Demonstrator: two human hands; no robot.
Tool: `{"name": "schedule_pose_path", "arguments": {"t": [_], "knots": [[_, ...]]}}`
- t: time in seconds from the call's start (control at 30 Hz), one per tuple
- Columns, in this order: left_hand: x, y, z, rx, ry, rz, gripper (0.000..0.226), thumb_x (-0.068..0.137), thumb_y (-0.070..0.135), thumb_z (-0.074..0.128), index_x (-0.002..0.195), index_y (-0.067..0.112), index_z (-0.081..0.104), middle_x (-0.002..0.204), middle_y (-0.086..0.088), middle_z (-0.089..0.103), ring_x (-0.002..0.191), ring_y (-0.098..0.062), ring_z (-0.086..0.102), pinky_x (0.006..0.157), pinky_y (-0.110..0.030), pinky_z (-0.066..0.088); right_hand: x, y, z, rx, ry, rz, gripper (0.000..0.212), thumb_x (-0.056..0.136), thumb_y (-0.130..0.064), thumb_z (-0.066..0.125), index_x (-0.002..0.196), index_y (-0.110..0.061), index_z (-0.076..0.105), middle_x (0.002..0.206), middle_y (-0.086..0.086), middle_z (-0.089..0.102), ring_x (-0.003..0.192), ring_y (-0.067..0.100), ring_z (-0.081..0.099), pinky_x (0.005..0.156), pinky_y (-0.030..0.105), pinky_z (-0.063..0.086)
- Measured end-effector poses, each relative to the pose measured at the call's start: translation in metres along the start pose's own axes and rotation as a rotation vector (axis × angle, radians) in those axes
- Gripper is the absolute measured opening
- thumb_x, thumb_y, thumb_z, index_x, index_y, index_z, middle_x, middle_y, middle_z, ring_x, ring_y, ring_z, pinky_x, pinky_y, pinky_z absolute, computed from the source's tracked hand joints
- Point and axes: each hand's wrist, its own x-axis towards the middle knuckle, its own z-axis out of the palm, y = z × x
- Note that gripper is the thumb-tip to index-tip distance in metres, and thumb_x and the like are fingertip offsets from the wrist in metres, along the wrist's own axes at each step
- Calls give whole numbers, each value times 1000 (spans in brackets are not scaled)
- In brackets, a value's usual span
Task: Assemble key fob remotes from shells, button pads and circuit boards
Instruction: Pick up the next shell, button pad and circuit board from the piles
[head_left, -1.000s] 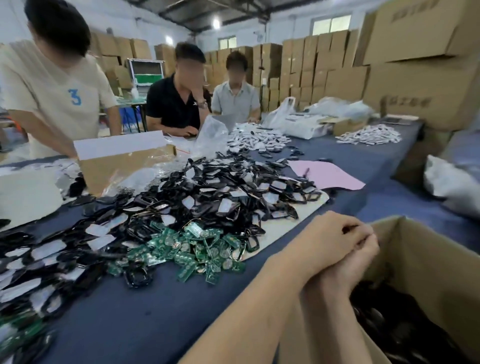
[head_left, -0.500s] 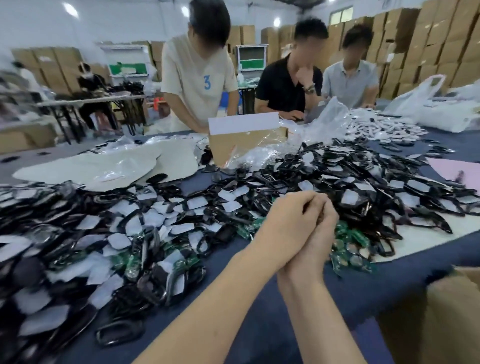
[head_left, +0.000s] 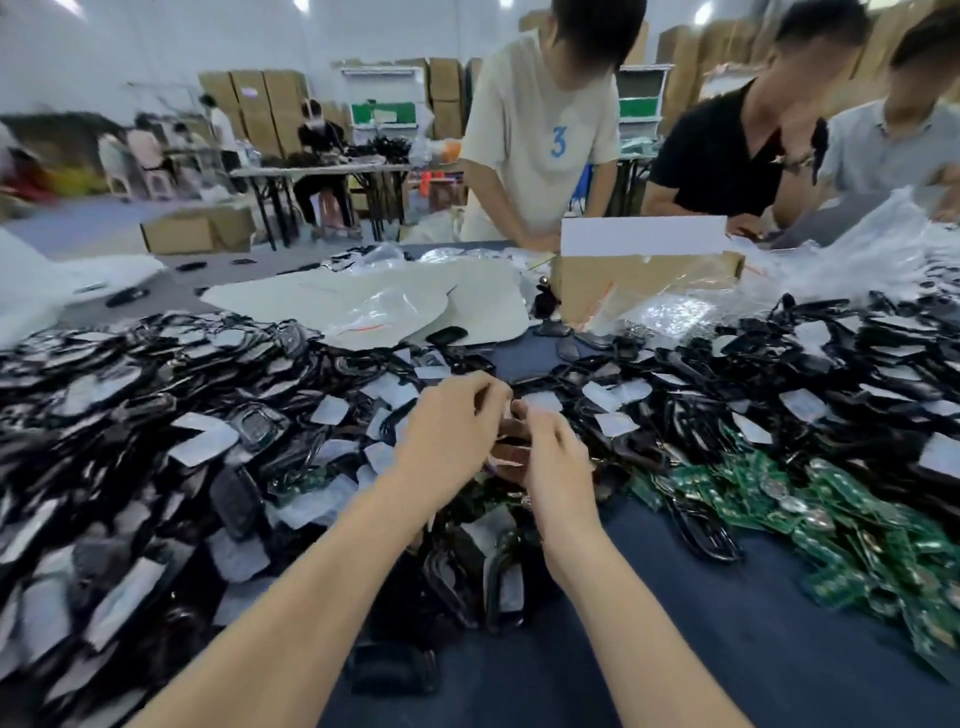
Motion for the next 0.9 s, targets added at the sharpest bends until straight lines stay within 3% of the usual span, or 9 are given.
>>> {"name": "schedule_pose_path", "arguments": {"t": [0.13,0.27,0.33,0.4,0.47,0.6,0.73,0.9], "knots": [[26,-24,-7,72,-39,-66,23,104,28,44,94,21,64,69,8,59,61,-13,53,54,-25,38,16,-1,-2,-88,53,-68,24,106,-20,43,105,-31,65,98,-6,72,81,10,68,71,29,55],[50,-40,-6,199,-94,-107,29,103,23,41,115,17,67,94,-1,69,79,-21,61,74,-35,53,31,-1,-13,-232,117,-211,28,104,-17,41,100,-37,61,91,-20,69,73,2,65,69,20,50],[63,-45,-3,245,-100,-99,30,103,22,40,116,16,67,92,-1,66,79,-22,59,74,-34,50,35,-3,-18,-319,120,-286,29,104,-17,41,100,-39,59,91,-23,66,71,4,63,63,16,49],[74,-47,4,275,-116,-71,30,103,21,41,113,14,68,93,-2,67,78,-21,58,70,-31,46,39,-1,-24,-353,147,-342,30,104,-17,41,100,-40,60,91,-20,65,69,10,61,59,22,50],[86,-46,14,309,-155,-38,29,102,21,42,112,12,68,103,-6,70,87,-24,60,75,-33,47,43,1,-30,-379,175,-370,29,104,-17,41,101,-40,60,92,-18,65,70,14,61,61,31,50],[111,-33,37,401,-327,14,31,103,21,41,118,11,66,120,-8,67,98,-23,58,82,-30,44,45,3,-37,-502,165,-460,26,103,-18,43,104,-40,58,92,-14,64,72,11,60,60,30,49],[135,-24,54,590,-601,-64,38,106,26,39,137,10,55,141,-11,54,127,-30,51,107,-39,41,48,3,-41,-607,171,-499,27,101,-18,43,105,-43,55,93,-18,62,74,7,59,59,18,42],[149,-17,46,695,-721,-76,35,102,22,45,134,12,57,139,-6,56,124,-29,54,107,-42,43,45,1,-40,-677,156,-553,23,98,-25,40,107,-38,56,94,-23,58,84,1,57,69,18,44]]}}
